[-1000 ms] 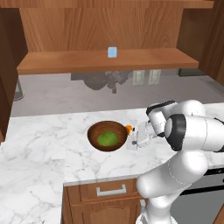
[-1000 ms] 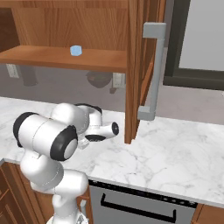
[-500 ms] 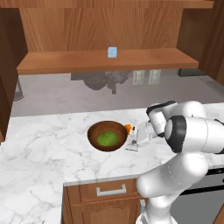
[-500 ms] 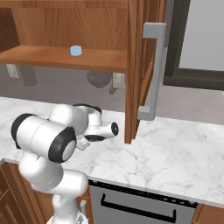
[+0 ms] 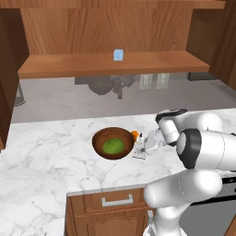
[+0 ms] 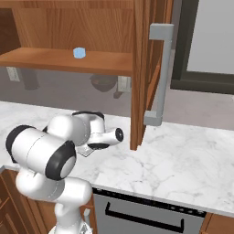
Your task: Pick the cheese from the fridge and the cheese grater from the cabinet and place them next to the salad bowl.
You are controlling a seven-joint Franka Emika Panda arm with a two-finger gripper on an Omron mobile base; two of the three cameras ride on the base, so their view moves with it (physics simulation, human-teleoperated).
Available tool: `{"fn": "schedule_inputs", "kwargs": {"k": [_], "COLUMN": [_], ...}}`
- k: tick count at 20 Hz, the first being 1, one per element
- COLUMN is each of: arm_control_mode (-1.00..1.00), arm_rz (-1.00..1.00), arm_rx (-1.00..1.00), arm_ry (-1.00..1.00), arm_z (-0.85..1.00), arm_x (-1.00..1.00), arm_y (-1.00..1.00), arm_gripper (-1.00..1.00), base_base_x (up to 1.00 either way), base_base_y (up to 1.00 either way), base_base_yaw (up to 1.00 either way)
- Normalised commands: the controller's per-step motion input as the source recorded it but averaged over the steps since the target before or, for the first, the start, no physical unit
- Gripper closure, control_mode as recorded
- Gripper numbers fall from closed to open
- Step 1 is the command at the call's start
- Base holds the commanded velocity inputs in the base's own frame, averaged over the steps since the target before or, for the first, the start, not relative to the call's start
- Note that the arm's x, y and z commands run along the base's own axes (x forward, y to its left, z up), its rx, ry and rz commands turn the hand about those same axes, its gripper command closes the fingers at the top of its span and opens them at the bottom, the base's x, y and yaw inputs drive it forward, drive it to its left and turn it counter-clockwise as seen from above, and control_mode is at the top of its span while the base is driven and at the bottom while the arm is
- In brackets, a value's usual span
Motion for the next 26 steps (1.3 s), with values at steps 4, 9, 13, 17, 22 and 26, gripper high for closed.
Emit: {"fn": "schedule_inputs", "kwargs": {"k": [4, 9, 13, 17, 22, 26], "arm_control_mode": [-1.00, -1.00, -1.00, -1.00, -1.00, -1.00], "arm_rz": [-0.08, -0.10, -0.11, -0.12, -0.10, -0.10], "arm_rx": [-0.03, -0.06, -0.08, -0.08, -0.08, -0.06], "arm_ry": [0.16, 0.17, 0.07, 0.10, 0.03, 0.00], "arm_z": [0.09, 0.23, 0.28, 0.25, 0.26, 0.25], "arm_x": [-0.08, -0.15, -0.31, -0.28, -0.32, -0.44], "arm_y": [0.00, -0.09, -0.15, -0.16, -0.05, 0.00], "arm_gripper": [-1.00, -1.00, -1.00, -1.00, -1.00, -1.00], "base_base_x": [0.00, 0.00, 0.00, 0.00, 0.00, 0.00], "base_base_y": [0.00, 0.00, 0.00, 0.00, 0.00, 0.00], "base_base_yaw": [0.00, 0.00, 0.00, 0.00, 0.00, 0.00]}}
